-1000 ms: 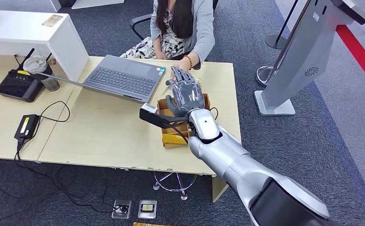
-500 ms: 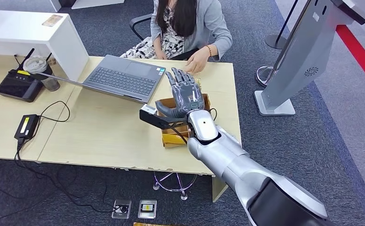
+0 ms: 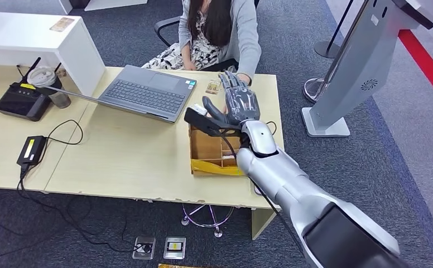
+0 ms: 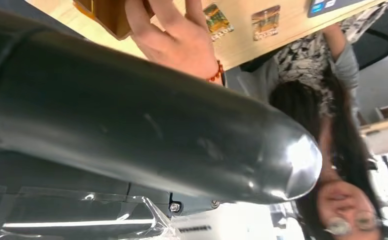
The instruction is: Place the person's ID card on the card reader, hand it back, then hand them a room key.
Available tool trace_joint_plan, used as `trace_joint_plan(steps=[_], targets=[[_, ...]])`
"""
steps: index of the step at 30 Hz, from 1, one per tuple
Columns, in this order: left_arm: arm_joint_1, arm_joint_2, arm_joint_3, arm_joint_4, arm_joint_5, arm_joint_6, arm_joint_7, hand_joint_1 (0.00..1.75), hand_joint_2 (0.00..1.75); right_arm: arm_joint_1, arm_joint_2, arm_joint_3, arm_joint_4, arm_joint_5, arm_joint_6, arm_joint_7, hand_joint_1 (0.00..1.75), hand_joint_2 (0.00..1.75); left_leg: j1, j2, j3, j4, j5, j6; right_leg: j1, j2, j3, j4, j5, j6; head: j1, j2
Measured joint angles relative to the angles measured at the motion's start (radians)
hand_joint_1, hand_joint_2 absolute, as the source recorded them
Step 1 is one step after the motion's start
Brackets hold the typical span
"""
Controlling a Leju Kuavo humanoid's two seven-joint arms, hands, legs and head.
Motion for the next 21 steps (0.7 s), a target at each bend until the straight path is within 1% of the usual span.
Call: trace_joint_plan(steps=[4, 8, 12, 17, 21], targets=[[0.001, 0.000, 0.000, 0.000, 0.012, 0.002, 0.000, 0.00, 0.00, -0.008, -0.034, -0.068, 0.008, -0.067, 0.029, -0.004, 0.00, 0.00, 0.000, 0.000, 0.000, 0.000, 0.000, 0.000, 0.000, 0.000, 0.000, 0.000, 0.000, 0.000, 0.000, 0.000], [0.001, 0.000, 0.000, 0.000, 0.022, 0.008, 0.000, 0.00, 0.00, -0.013, -0.068, -0.129, 0.020, -0.107, 0.050, 0.016, 0.00, 0.00, 0.000, 0.000, 0.000, 0.000, 0.000, 0.000, 0.000, 0.000, 0.000, 0.000, 0.000, 0.000, 0.000, 0.000], [0.001, 0.000, 0.000, -0.002, 0.032, 0.012, 0.000, 0.00, 0.00, -0.016, -0.109, -0.179, 0.033, -0.122, 0.064, 0.065, 0.00, 0.00, 0.000, 0.000, 0.000, 0.000, 0.000, 0.000, 0.000, 0.000, 0.000, 0.000, 0.000, 0.000, 0.000, 0.000], [0.002, 0.000, 0.000, -0.002, 0.045, 0.012, -0.002, 0.00, 0.00, -0.017, -0.171, -0.196, 0.050, -0.026, 0.058, 0.144, 0.00, 0.00, 0.000, 0.000, 0.000, 0.000, 0.000, 0.000, 0.000, 0.000, 0.000, 0.000, 0.000, 0.000, 0.000, 0.000], [0.002, 0.000, 0.000, -0.002, 0.054, 0.011, -0.007, 0.00, 0.00, -0.016, -0.223, -0.205, 0.059, -0.060, 0.071, 0.201, 0.00, 0.00, 0.000, 0.000, 0.000, 0.001, 0.000, 0.000, 0.000, -0.001, 0.000, -0.001, 0.000, 0.000, 0.000, 0.000]])
